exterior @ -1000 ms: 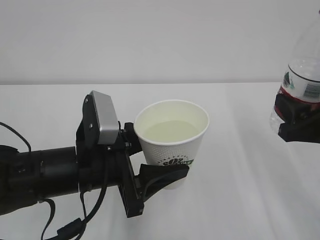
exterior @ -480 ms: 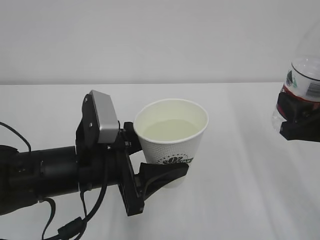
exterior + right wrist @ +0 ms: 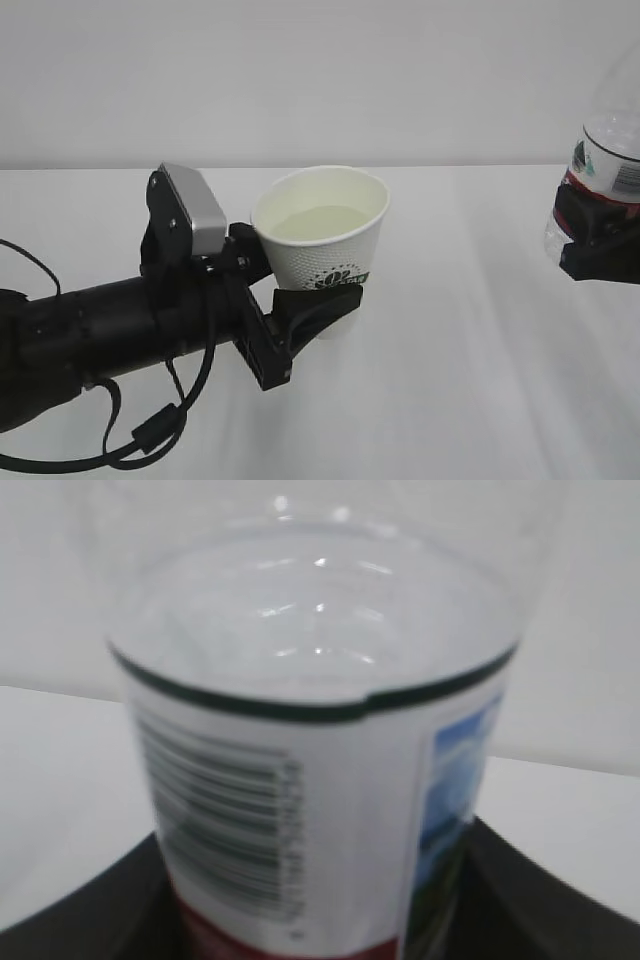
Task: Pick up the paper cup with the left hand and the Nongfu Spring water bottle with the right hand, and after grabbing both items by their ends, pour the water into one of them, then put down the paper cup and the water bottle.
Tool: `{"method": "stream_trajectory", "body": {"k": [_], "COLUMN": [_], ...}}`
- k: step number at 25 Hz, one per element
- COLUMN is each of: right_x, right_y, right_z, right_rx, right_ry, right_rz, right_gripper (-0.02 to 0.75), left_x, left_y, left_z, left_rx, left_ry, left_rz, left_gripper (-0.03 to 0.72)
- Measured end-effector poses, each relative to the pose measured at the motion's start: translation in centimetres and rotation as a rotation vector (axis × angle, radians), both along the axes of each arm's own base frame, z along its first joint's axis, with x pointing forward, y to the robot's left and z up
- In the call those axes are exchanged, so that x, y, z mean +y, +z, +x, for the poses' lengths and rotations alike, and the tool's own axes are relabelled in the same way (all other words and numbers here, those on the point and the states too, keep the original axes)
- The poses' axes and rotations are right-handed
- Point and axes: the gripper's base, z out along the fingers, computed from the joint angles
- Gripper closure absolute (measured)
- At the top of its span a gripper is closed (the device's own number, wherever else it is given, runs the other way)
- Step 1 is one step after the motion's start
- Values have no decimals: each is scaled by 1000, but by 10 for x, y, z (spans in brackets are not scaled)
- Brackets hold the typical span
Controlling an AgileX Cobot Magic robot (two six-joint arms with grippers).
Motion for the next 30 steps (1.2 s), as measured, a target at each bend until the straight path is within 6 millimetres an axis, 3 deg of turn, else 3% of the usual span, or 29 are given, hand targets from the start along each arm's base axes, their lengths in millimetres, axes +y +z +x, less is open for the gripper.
{"method": "stream_trajectory", "body": {"k": [13, 19, 30], "right_x": [0, 1, 2], "right_y": [0, -15, -16], "right_z": [0, 4, 7], "right_rx": [0, 38, 5], "right_ry": [0, 8, 13], "right_rz": [0, -12, -10], "right_gripper": [290, 290, 290], "left_x": [8, 12, 40], "left_y": [2, 2, 2], "left_z": [14, 18, 40], "left_rx": [-1, -10, -17], "left_ry": [181, 223, 339], "left_rz": [-32, -32, -27], "left_gripper": [181, 181, 181]}}
